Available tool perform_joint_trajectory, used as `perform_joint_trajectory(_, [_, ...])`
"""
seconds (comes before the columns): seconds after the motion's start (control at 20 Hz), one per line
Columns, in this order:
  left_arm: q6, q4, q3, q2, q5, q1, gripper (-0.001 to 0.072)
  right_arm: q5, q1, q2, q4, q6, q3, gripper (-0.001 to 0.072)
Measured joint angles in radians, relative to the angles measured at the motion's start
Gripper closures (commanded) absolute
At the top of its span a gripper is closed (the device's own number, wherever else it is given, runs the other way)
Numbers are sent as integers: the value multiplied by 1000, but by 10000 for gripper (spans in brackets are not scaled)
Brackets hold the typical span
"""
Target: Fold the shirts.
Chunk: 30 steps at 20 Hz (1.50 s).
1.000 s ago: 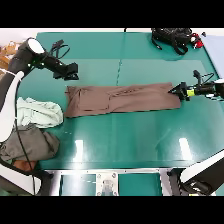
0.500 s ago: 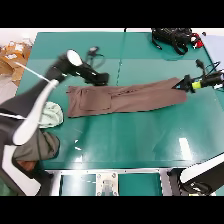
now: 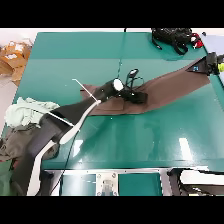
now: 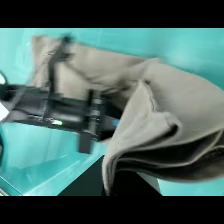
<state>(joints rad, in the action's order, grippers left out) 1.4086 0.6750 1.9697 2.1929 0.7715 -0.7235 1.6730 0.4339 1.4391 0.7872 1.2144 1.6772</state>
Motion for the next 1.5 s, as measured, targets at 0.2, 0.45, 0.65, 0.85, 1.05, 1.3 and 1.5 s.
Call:
perform_joint_trajectory(0.2, [-1,-50,43,34,55,12,686,8,-12,-29,-1,6,-22,698])
perform_joint_trajectory(0.45, [-2,-32,60,-49,298,168,686,11,-42,-39,-14,32,-39,698])
perform_joint_trajectory(0.65, [7,86,63,-204,475,343,686,-26,-158,-40,-43,87,-42,698])
perform_joint_trajectory(0.85, [7,146,64,-329,596,509,685,-190,-380,-34,-46,159,-55,697])
perform_joint_trajectory(1.05, [-22,174,62,-375,698,633,686,-445,-658,53,-44,203,-71,563])
perform_joint_trajectory(1.3, [-48,188,59,-387,779,723,685,-798,-954,260,-47,224,-76,173])
perform_joint_trajectory(1.5, [-55,189,59,-391,807,760,686,-795,-903,278,10,272,-76,173])
